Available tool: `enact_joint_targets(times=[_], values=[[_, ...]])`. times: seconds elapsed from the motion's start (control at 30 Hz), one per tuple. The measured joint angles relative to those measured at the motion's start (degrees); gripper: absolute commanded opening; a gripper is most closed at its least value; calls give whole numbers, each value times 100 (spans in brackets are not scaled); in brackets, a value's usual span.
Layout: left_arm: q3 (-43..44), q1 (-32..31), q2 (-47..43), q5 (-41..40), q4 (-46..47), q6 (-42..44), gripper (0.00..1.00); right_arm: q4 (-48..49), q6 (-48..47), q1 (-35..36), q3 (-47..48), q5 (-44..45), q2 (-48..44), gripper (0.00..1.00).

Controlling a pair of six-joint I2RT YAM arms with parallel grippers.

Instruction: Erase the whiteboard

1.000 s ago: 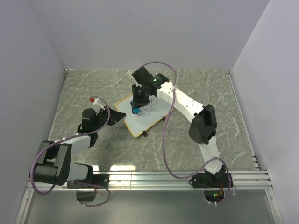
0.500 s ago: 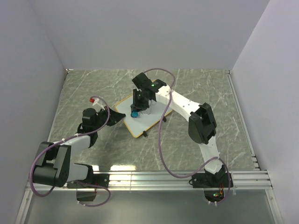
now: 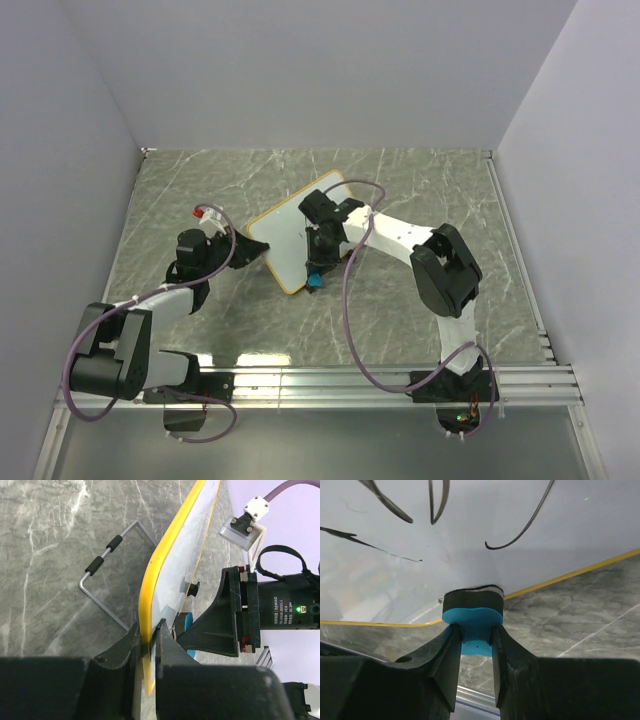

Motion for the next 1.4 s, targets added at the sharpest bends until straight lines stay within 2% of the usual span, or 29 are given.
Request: enact_joint_targets(times=[0.2, 0.53, 0.63, 0.77, 1.13, 1.27, 1.4], values=[[72, -2, 72, 7, 0, 22, 0, -448, -20, 9, 682, 92, 221, 0], [105, -44, 81, 35, 2, 22, 0, -376, -2, -2, 3152, 289, 955, 0], [122, -46, 90, -13, -17, 0, 0, -485, 35, -55, 3534, 260, 1202, 0], [133, -48, 114, -50, -68, -17, 0, -313, 131, -151, 3093, 184, 1069, 0], [138, -48, 140, -33, -83, 2, 0, 131, 133, -356, 201, 378, -55, 0], [138, -48, 153, -20, -70, 9, 0, 11, 122, -356, 17, 382, -63, 0], [151, -48, 157, -17, -39, 9, 0, -267, 94, -356, 382, 437, 44, 0]])
